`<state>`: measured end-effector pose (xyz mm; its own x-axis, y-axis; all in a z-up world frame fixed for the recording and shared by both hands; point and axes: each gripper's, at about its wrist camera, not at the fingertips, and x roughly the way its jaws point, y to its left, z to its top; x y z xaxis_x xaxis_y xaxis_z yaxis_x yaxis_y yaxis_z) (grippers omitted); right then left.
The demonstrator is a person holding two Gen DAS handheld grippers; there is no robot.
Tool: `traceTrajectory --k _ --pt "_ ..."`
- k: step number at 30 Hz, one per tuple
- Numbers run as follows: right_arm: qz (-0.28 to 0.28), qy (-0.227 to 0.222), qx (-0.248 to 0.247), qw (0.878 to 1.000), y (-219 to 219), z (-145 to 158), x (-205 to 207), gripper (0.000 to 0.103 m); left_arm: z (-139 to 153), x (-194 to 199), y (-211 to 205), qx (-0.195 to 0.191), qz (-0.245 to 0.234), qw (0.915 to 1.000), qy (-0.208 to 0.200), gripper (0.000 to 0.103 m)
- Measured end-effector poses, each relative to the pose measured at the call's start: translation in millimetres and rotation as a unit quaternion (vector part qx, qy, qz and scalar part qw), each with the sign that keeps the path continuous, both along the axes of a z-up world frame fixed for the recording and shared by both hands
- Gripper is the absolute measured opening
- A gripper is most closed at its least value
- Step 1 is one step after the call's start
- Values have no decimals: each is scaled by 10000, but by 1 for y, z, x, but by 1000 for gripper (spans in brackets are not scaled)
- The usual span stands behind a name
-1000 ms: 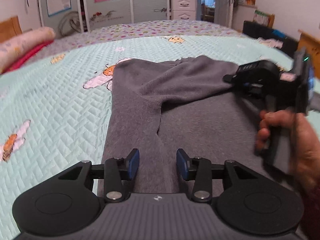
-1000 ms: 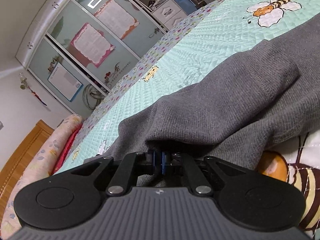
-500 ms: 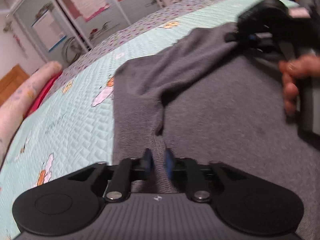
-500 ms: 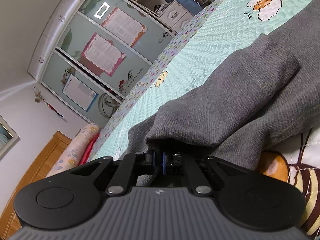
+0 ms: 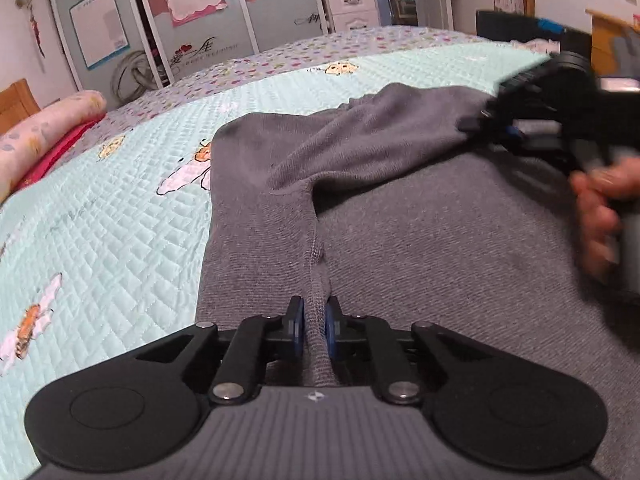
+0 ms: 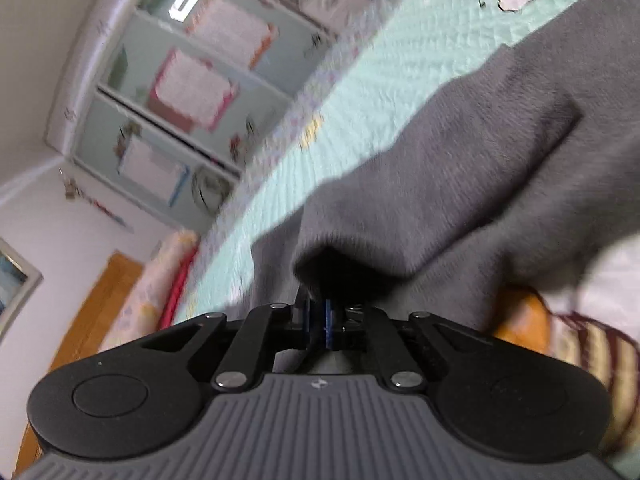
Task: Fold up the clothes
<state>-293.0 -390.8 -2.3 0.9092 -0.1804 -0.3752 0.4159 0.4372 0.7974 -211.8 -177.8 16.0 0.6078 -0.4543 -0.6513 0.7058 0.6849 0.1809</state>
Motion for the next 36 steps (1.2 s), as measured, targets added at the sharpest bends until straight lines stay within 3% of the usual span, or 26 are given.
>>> traceTrajectory --k 2,5,7,9,11,16,20,24,26,30,32,35,36 --pt "200 234 -13 9995 8 10 -14 22 -2 0 6 -229 27 9997 25 11" --pt "895 235 -651 9936 31 38 -24 25 -4 -3 10 -512 38 9987 7 15" --pt "1554 196 -1218 9801 47 60 -7 29 -4 -4 14 -699 23 9975 126 18" --pt "2202 -2 -1455 9645 50 76 38 41 -2 3 20 -967 85 9946 377 21" --pt "2704 -122 -1684 9478 51 91 89 45 0 6 28 -1220 156 9906 596 21" --pt "3378 564 -2507 9055 59 106 225 45 13 5 61 -1857 325 9758 1106 23" --pt "3779 1208 -2548 8819 70 92 288 45 15 -1 79 -1989 443 9704 1292 28" --pt "4134 1869 -2692 8495 80 71 318 45 25 -1 97 -2210 541 9638 1389 28" --pt "4126 2051 -2813 8418 82 67 325 45 28 2 107 -2259 661 9623 1365 35" --pt "4412 2066 -2502 8367 78 65 335 45 25 7 123 -2230 800 9613 1405 39" --pt "4581 2359 -2452 8212 81 61 339 45 20 6 127 -2262 673 9603 1490 39" --pt "4681 2430 -2349 8165 80 56 334 44 18 -6 114 -2007 333 9711 1245 41" --pt "4672 2391 -2354 8180 80 56 332 33 16 -11 109 -1885 254 9753 1126 44"
